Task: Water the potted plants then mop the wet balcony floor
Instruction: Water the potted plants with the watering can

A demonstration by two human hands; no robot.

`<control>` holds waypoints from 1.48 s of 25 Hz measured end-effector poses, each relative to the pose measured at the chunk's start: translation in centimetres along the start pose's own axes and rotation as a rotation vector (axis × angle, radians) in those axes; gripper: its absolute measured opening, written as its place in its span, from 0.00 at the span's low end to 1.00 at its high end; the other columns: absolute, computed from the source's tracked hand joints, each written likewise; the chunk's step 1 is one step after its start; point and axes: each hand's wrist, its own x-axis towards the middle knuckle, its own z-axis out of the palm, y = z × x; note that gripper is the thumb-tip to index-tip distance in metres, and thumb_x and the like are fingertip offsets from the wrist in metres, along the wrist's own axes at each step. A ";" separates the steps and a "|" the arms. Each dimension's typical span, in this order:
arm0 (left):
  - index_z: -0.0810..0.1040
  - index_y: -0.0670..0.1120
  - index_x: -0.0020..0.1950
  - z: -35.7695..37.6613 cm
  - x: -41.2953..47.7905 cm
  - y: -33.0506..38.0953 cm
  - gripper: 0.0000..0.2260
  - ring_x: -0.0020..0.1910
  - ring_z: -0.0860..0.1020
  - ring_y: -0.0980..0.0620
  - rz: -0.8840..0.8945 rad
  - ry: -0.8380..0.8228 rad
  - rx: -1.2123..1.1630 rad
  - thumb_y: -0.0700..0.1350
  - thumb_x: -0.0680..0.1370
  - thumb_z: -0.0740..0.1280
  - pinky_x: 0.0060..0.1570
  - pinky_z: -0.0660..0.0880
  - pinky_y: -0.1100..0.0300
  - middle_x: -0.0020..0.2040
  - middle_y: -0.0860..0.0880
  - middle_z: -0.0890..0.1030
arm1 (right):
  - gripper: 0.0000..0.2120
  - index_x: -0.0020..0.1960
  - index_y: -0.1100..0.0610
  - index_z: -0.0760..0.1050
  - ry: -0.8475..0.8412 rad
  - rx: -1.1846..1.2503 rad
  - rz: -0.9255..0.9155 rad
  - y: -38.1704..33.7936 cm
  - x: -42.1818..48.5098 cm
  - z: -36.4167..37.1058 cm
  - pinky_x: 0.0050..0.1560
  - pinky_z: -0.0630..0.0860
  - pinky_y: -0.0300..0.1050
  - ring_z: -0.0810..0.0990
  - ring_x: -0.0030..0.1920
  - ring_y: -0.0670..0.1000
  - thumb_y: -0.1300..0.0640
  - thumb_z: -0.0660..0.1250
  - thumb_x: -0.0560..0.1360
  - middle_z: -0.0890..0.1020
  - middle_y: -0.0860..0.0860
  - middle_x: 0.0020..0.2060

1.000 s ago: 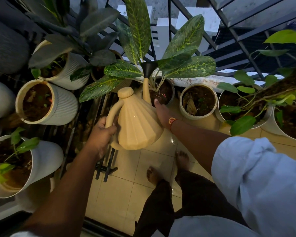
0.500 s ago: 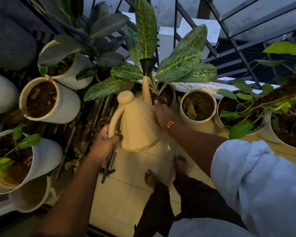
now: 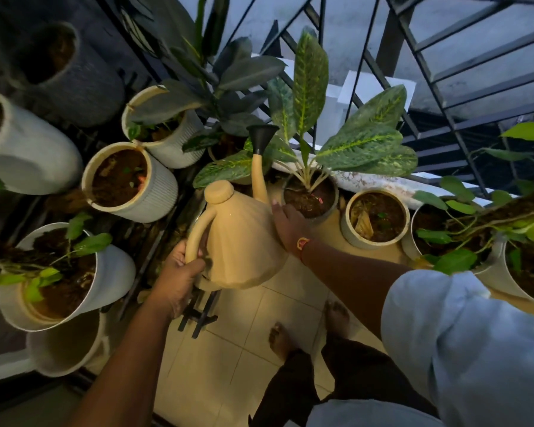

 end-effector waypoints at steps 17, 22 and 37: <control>0.79 0.43 0.60 -10.9 6.2 6.7 0.19 0.56 0.81 0.42 -0.003 0.164 0.025 0.37 0.70 0.68 0.59 0.77 0.43 0.58 0.40 0.84 | 0.35 0.77 0.52 0.68 -0.218 -0.068 0.057 -11.1 6.1 9.5 0.72 0.63 0.55 0.69 0.74 0.61 0.30 0.48 0.80 0.70 0.58 0.75; 0.79 0.49 0.50 -9.8 10.4 8.9 0.12 0.53 0.81 0.45 -0.066 0.176 0.138 0.42 0.67 0.70 0.54 0.76 0.48 0.52 0.46 0.84 | 0.38 0.79 0.49 0.64 -0.317 -0.063 0.170 -10.1 10.5 9.8 0.76 0.62 0.62 0.68 0.74 0.62 0.27 0.48 0.78 0.69 0.58 0.76; 0.79 0.50 0.58 -8.4 16.7 14.5 0.07 0.48 0.79 0.50 -0.029 0.264 0.312 0.43 0.80 0.69 0.43 0.72 0.55 0.51 0.49 0.82 | 0.42 0.78 0.56 0.67 -0.397 -0.030 0.262 -12.5 15.9 9.0 0.58 0.71 0.50 0.75 0.67 0.61 0.27 0.45 0.78 0.73 0.60 0.72</control>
